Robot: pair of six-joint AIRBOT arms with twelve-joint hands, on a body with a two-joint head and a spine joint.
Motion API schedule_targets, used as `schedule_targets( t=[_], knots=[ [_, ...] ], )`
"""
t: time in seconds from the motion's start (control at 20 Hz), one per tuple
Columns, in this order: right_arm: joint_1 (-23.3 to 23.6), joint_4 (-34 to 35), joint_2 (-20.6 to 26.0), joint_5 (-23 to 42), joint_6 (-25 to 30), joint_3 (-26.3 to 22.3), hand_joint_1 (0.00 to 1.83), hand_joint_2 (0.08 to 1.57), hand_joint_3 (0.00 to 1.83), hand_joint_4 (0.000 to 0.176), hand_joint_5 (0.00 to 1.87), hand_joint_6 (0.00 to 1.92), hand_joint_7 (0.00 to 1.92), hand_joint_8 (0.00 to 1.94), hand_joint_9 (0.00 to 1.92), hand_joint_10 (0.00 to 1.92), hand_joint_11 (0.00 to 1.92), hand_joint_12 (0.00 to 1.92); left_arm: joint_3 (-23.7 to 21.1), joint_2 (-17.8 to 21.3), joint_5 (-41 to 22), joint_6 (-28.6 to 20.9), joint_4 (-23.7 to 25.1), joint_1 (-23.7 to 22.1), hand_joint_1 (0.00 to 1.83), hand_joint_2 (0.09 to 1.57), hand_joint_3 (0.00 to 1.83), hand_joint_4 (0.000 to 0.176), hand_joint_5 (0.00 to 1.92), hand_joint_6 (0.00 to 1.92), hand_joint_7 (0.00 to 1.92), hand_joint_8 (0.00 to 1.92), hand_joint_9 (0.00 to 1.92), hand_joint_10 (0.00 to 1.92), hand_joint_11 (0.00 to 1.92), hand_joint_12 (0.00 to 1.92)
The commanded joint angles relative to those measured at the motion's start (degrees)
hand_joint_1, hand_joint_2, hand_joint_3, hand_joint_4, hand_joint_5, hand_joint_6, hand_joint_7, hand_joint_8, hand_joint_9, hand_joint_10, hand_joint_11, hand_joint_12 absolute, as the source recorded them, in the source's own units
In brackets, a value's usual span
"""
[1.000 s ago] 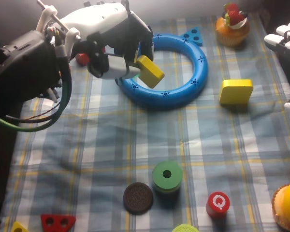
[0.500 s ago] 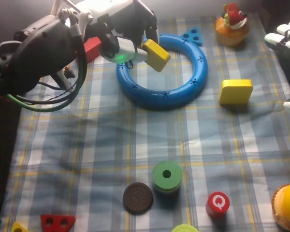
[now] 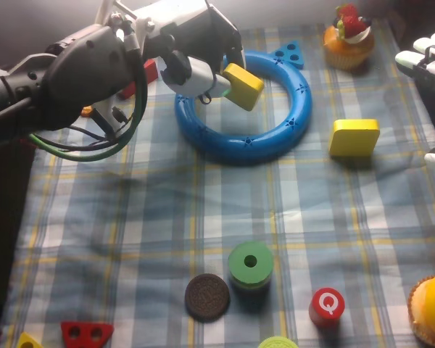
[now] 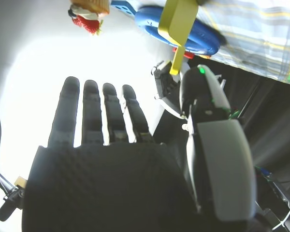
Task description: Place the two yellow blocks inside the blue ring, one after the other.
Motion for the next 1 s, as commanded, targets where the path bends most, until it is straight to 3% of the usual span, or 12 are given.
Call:
schedule_targets(
  t=[0.0, 0.15, 0.2, 0.25, 0.3, 0.35, 0.95],
  knots=[
    [0.3, -0.4, 0.0, 7.0, 0.3, 0.3, 0.54, 1.30, 0.01, 0.000, 0.00, 0.00, 0.00, 0.00, 0.00, 0.00, 0.00, 0.00, 0.5, -0.4, -4.9, -0.4, 0.0, -0.9, 1.23, 1.18, 0.00, 0.000, 0.86, 0.96, 0.88, 1.43, 0.69, 1.88, 0.45, 1.92],
    [0.3, -0.4, -0.1, 7.0, 0.3, 0.4, 0.54, 1.30, 0.00, 0.000, 0.00, 0.00, 0.00, 0.00, 0.00, 0.00, 0.00, 0.00, 2.1, -1.7, -3.9, -0.4, -1.2, -0.4, 1.23, 1.18, 0.00, 0.000, 0.87, 0.93, 0.88, 1.45, 0.72, 1.91, 0.48, 1.92],
    [0.3, -0.4, -0.1, 7.0, 0.3, 0.4, 0.55, 1.30, 0.00, 0.000, 0.00, 0.00, 0.00, 0.00, 0.00, 0.00, 0.00, 0.00, 2.5, -2.1, -3.6, -0.4, -1.7, -0.3, 1.23, 1.18, 0.00, 0.000, 0.85, 1.12, 0.87, 1.31, 0.75, 1.92, 0.51, 1.92],
    [0.3, -0.4, -0.1, 7.0, 0.3, 0.4, 0.55, 1.30, 0.00, 0.000, 0.00, 0.00, 0.00, 0.00, 0.00, 0.00, 0.00, 0.00, 2.9, -2.4, -3.3, -0.4, -2.1, -0.1, 1.23, 1.18, 0.00, 0.000, 0.85, 1.17, 0.86, 1.28, 0.77, 1.92, 0.53, 1.92],
    [0.3, -0.4, -0.1, 7.0, 0.3, 0.4, 0.56, 1.30, 0.00, 0.000, 0.00, 0.00, 0.00, 0.00, 0.00, 0.00, 0.00, 0.00, 3.4, -2.7, -2.9, -0.4, -2.5, 0.1, 1.23, 1.19, 0.00, 0.000, 0.85, 0.99, 0.86, 1.45, 0.75, 1.92, 0.51, 1.92],
    [0.3, -0.4, -0.1, 7.0, 0.3, 0.4, 0.56, 1.30, 0.00, 0.000, 0.00, 0.00, 0.00, 0.00, 0.00, 0.00, 0.00, 0.00, 3.9, -3.0, -2.6, -0.4, -3.2, 0.4, 1.23, 1.19, 0.00, 0.000, 0.85, 0.96, 0.86, 1.48, 0.74, 1.92, 0.50, 1.92],
    [0.2, -0.4, -0.1, 7.0, 0.5, 0.4, 0.56, 1.29, 0.00, 0.000, 0.00, 0.00, 0.00, 0.00, 0.00, 0.00, 0.00, 0.00, 4.1, -2.9, -2.2, -0.5, -3.6, 1.6, 1.22, 1.20, 0.00, 0.000, 0.83, 0.97, 0.84, 1.52, 0.73, 1.92, 0.47, 1.92]
  ],
)
